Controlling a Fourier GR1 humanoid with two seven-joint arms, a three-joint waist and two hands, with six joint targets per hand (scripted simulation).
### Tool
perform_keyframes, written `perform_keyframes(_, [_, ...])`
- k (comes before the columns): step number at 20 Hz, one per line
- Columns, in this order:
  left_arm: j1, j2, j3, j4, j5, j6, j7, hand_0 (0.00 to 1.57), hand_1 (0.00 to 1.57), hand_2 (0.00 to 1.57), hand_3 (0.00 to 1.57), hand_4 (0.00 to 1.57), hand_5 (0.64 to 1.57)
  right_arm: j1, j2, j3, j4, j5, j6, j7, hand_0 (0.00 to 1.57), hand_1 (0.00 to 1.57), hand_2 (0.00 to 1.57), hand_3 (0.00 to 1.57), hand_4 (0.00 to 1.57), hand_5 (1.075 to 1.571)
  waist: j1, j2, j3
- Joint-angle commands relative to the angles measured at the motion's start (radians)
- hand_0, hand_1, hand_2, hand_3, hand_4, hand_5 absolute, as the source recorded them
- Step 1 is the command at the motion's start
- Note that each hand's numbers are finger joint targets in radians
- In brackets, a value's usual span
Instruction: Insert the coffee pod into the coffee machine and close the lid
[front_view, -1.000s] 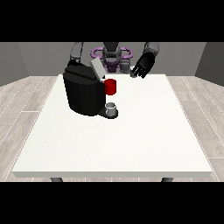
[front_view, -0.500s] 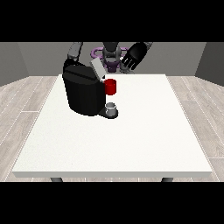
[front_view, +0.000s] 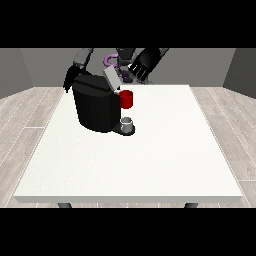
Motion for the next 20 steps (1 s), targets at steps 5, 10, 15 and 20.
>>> perform_keyframes(5, [-0.083,0.017,0.015,0.029,-0.007,0.000,0.010,1.29,1.29,1.32,1.26,0.48,1.571,-0.055,-0.009,-0.018,-0.016,-0.006,-0.004,0.026,0.00,0.00,0.00,0.00,0.00,1.571,-0.029,0.078,0.0002])
perform_keyframes(10, [-0.107,-0.010,0.001,0.024,-0.024,0.031,0.017,1.19,1.19,1.27,1.23,0.47,1.571,-0.093,-0.008,-0.045,0.009,-0.006,-0.032,-0.002,0.00,0.00,0.00,0.00,0.10,1.571,-0.012,0.115,0.0005])
perform_keyframes(15, [-0.110,-0.002,0.012,0.057,-0.019,0.017,0.007,1.25,1.25,1.29,1.24,0.45,1.571,-0.099,-0.019,-0.044,0.003,-0.012,-0.014,0.029,0.00,0.00,0.00,0.00,0.16,1.571,-0.020,0.124,0.0003])
perform_keyframes(20, [-0.085,-0.006,0.013,0.071,-0.033,0.064,-0.019,1.21,1.21,1.25,1.22,0.43,1.571,-0.078,-0.011,-0.032,-0.019,0.001,-0.027,-0.009,0.00,0.00,0.00,0.00,0.03,1.571,-0.036,0.146,0.0001])
